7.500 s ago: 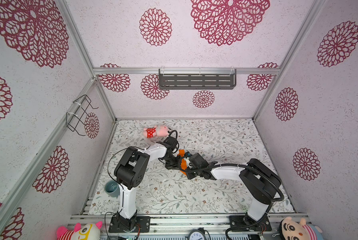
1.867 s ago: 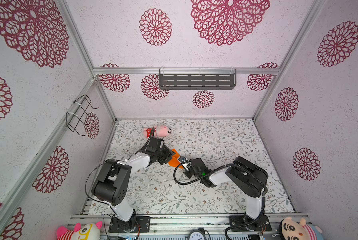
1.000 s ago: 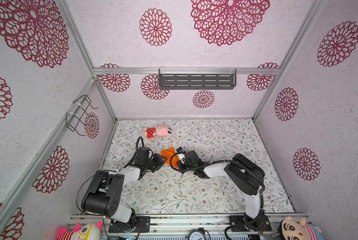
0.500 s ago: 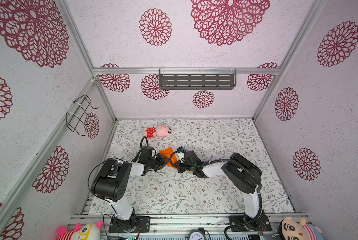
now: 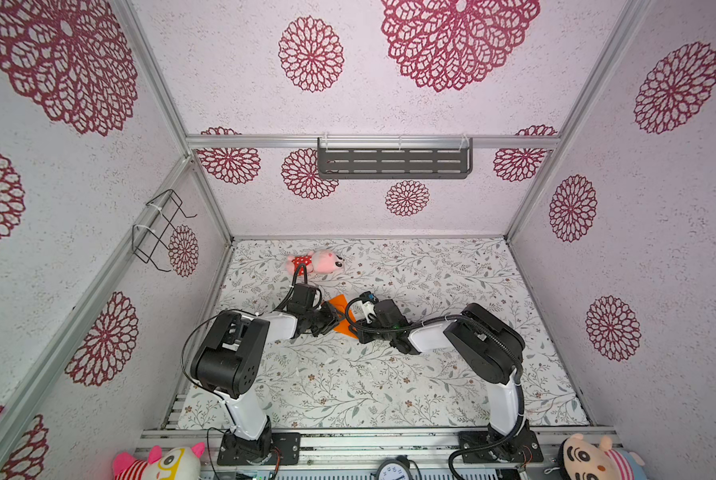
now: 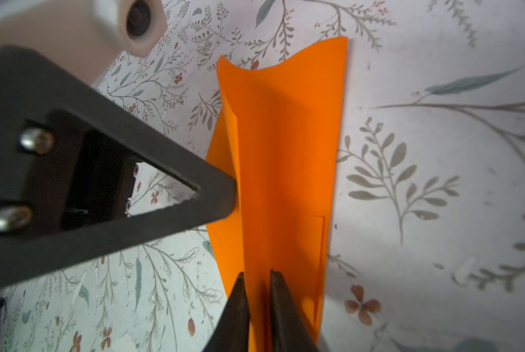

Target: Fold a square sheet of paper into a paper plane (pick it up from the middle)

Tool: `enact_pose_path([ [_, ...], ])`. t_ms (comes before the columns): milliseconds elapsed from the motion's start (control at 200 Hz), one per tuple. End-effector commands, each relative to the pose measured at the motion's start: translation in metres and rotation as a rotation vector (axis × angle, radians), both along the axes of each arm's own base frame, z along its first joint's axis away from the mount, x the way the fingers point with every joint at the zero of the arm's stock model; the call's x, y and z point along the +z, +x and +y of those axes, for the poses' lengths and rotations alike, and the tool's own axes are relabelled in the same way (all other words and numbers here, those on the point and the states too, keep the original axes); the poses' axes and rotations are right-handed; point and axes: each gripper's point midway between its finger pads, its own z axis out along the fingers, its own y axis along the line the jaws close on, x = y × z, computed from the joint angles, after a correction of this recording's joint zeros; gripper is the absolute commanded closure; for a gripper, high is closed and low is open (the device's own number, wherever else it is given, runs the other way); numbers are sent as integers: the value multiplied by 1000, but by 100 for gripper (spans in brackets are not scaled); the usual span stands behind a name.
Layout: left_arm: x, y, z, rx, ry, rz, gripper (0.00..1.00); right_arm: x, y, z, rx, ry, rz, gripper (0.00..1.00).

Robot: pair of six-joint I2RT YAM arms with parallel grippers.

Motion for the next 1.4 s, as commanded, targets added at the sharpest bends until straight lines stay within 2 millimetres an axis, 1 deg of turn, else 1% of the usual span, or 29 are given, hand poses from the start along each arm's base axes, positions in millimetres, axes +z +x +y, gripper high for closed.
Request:
enact_pose_path([
  [0,-25,-15,11,-16,123,88,62,-3,0,-1,-9,8,61,81],
  [190,-25,-13,7,-43,136,90,62,1,6,-6,-51,60,117,80],
  [315,-34,-18,10,-47,179,136,62,5,9,-5,-42,83,130,79],
  [385,-36,-19,11,-47,190,154,62,3,9,-5,-45,81,137,79],
  [525,-39,-21,13,-49,205,173,61,1,9,-6,-48,89,163,83],
  [650,-37,-20,12,-59,205,168,61,0,8,-3,-38,104,189,87],
  [736,-29,-15,7,-71,178,139,61,-3,8,-2,-38,109,210,89],
  [806,-18,-9,0,-88,139,98,61,-6,8,-2,-37,113,225,90],
  [881,-5,-3,-8,-109,99,57,61,-11,8,-5,-50,111,245,91],
  [971,3,2,-12,-112,79,34,61,-15,9,-9,-67,113,267,92],
  [1031,3,4,-12,-110,86,38,61,-17,10,-11,-81,116,276,92],
  [1226,-10,5,-7,-97,125,81,64,-20,11,-15,-97,126,294,91],
  [1396,-20,-1,1,-106,197,130,64,-19,12,-17,-104,132,295,90],
])
